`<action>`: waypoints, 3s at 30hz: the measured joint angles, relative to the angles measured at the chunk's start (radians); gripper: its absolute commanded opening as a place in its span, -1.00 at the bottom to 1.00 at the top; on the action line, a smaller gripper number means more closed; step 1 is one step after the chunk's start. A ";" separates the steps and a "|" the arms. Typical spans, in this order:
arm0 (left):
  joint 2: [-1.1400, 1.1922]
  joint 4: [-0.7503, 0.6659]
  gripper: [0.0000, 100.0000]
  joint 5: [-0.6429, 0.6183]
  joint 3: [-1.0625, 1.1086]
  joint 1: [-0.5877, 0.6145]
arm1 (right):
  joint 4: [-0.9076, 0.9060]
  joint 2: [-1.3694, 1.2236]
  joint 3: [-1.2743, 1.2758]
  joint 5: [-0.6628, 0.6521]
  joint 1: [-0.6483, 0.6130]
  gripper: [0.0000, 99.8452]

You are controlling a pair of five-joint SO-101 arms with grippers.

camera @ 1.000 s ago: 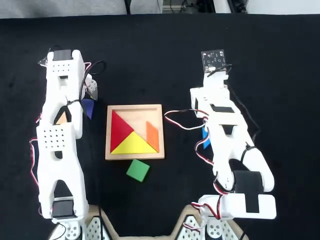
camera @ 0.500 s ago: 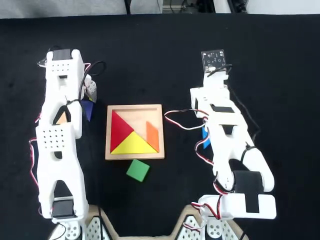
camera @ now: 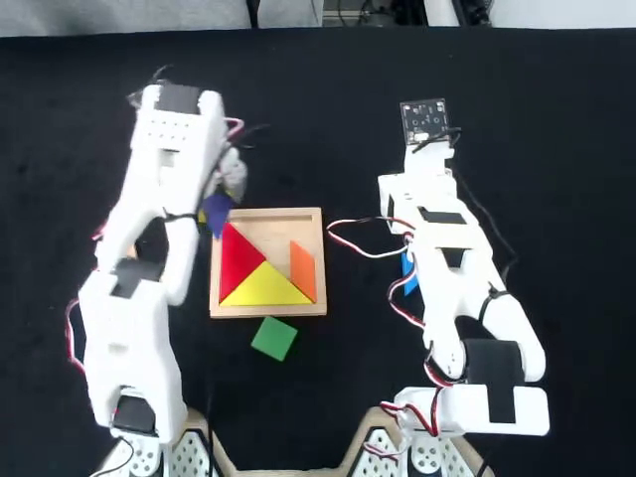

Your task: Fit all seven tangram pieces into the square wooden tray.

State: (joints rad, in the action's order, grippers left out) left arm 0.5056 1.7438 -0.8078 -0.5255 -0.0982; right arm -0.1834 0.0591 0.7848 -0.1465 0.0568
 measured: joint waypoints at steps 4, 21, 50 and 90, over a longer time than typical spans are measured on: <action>-0.017 -0.044 -0.77 -0.153 0.081 -0.075 | 0.043 0.000 0.000 0.057 0.063 -0.98; 0.020 -0.298 -0.77 -0.330 0.107 -0.299 | 0.054 0.000 0.000 0.120 0.095 -0.98; 0.157 -0.316 -0.37 -0.399 0.060 -0.296 | 0.054 0.000 0.000 0.120 0.095 -0.98; -0.891 -0.316 -0.37 0.641 0.738 0.265 | 0.054 0.000 0.000 0.129 0.092 -0.97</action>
State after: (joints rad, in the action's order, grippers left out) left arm -0.3859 1.4277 -0.1665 0.2125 0.1672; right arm -0.1297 0.0591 0.7848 -0.0176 0.1488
